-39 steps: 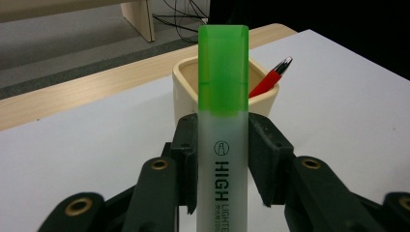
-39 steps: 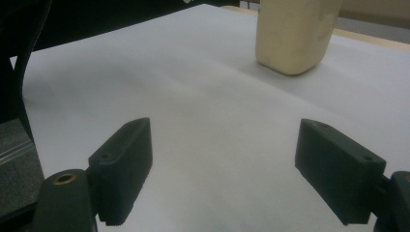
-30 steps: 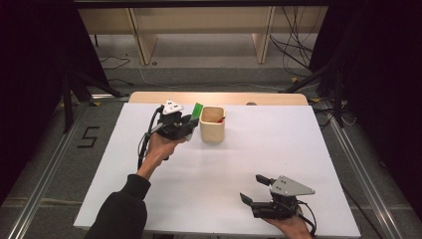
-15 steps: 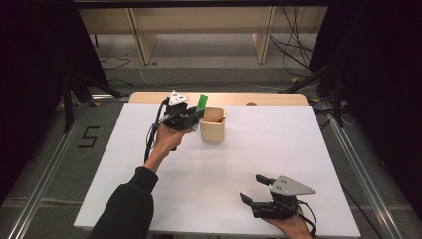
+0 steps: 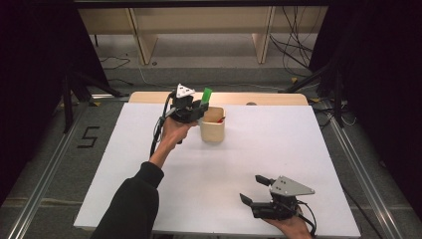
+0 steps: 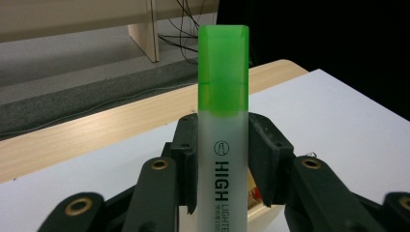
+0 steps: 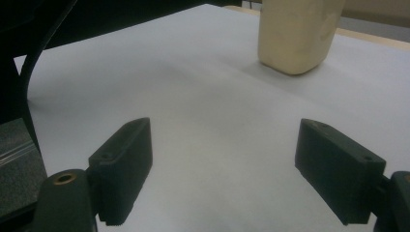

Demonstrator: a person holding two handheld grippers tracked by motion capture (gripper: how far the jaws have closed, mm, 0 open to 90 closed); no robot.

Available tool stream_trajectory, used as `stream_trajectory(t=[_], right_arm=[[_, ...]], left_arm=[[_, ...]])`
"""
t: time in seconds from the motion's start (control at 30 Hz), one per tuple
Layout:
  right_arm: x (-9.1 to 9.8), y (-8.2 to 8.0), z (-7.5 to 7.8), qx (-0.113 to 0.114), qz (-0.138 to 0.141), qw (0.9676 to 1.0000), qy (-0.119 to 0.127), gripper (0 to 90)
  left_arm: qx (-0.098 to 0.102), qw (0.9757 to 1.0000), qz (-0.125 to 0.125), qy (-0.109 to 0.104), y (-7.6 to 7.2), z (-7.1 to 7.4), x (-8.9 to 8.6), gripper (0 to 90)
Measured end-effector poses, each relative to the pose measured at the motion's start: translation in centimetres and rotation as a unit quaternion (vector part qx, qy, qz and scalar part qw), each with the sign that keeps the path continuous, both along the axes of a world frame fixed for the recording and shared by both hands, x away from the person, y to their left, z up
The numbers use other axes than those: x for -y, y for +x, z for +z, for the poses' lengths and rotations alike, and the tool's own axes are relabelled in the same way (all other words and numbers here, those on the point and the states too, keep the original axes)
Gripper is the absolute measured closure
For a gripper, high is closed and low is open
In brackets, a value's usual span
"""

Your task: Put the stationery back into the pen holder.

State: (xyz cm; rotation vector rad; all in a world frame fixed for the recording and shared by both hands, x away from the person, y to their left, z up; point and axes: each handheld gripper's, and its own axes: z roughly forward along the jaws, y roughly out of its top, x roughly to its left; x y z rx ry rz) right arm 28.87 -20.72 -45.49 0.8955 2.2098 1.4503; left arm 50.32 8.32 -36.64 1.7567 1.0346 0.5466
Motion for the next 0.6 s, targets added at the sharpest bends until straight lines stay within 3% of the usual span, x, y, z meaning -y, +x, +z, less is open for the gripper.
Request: stream_trajectory(t=[0.13, 0.27, 0.6], right_arm=[[0.0, 0.0, 0.0, 0.0, 0.001, 1.0, 0.0, 21.7], [0.0, 0.0, 0.0, 0.0, 0.001, 1.0, 0.001, 21.8], [0.1, -0.1, 0.1, 0.001, 0.002, 1.0, 0.003, 21.8]], left_arm=[[0.003, 1.0, 0.002, 0.009, 0.5, 0.1, 0.5, 66.1], [0.008, 1.0, 0.001, 0.001, 0.9, 0.4, 1.0, 66.1], [0.01, 0.9999, 0.001, 0.011, 2.1, 0.3, 2.7, 66.0]])
